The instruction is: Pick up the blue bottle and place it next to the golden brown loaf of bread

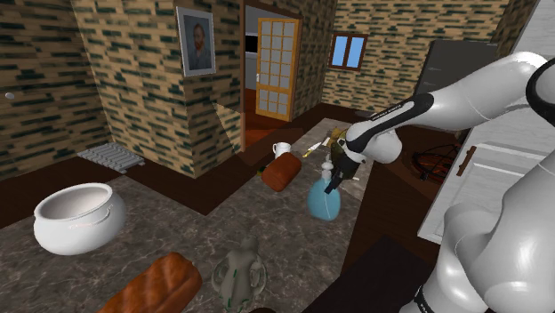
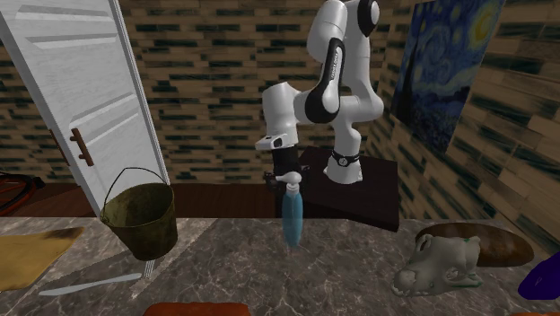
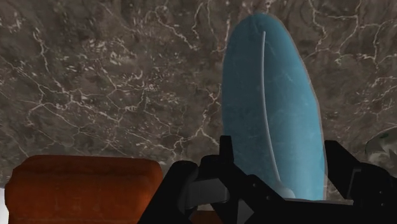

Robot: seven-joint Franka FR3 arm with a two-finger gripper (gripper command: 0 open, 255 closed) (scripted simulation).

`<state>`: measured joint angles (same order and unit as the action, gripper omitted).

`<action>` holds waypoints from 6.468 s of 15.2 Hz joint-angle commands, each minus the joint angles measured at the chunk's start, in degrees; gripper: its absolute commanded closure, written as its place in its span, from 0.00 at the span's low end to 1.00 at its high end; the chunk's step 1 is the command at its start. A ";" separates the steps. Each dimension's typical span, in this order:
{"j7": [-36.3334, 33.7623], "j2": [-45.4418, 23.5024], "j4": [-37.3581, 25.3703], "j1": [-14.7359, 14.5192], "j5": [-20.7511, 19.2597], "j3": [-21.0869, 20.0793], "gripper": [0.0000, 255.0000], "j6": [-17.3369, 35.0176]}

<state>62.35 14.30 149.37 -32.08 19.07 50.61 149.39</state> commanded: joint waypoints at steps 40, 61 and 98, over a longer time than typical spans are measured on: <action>-20.62 15.98 -18.42 12.16 -16.06 -16.18 1.00 -31.31; -31.79 14.06 -27.10 8.96 -14.12 -25.17 1.00 -36.83; -64.96 -22.22 -56.73 -5.06 -12.93 -46.27 1.00 -26.37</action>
<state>-2.63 -7.95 91.91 -37.11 6.11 4.36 122.23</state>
